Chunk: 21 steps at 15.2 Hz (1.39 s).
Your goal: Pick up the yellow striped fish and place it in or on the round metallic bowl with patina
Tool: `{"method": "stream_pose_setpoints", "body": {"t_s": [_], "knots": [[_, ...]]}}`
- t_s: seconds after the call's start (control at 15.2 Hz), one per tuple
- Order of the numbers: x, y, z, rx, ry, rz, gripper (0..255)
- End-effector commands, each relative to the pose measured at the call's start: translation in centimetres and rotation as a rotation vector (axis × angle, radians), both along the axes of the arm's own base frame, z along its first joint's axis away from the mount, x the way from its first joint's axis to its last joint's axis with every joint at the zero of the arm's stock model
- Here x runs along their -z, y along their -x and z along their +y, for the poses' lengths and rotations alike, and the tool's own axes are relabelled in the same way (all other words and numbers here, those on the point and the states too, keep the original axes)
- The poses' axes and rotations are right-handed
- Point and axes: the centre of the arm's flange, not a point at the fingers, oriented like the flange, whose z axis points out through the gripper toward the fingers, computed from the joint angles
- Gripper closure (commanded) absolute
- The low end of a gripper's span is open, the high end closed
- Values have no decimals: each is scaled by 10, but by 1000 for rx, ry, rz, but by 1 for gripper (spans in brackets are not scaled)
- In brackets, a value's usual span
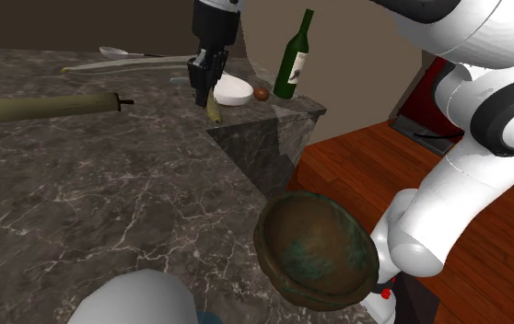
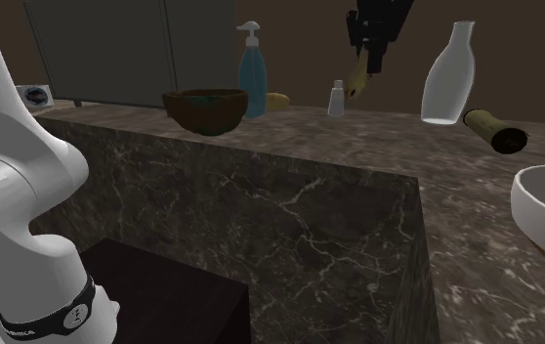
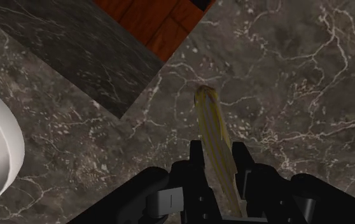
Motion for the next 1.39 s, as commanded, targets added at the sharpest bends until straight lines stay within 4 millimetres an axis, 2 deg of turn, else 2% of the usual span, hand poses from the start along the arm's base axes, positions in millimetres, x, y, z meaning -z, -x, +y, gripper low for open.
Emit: {"method": "stream_pose_setpoints", "body": {"t_s": [0.0, 0.46, 1.32], "knots": [[-10, 1, 0, 0, 0, 0, 255], [-43, 1, 0, 0, 0, 0, 255], [-47, 172, 2, 0, 0, 0, 255]]}}
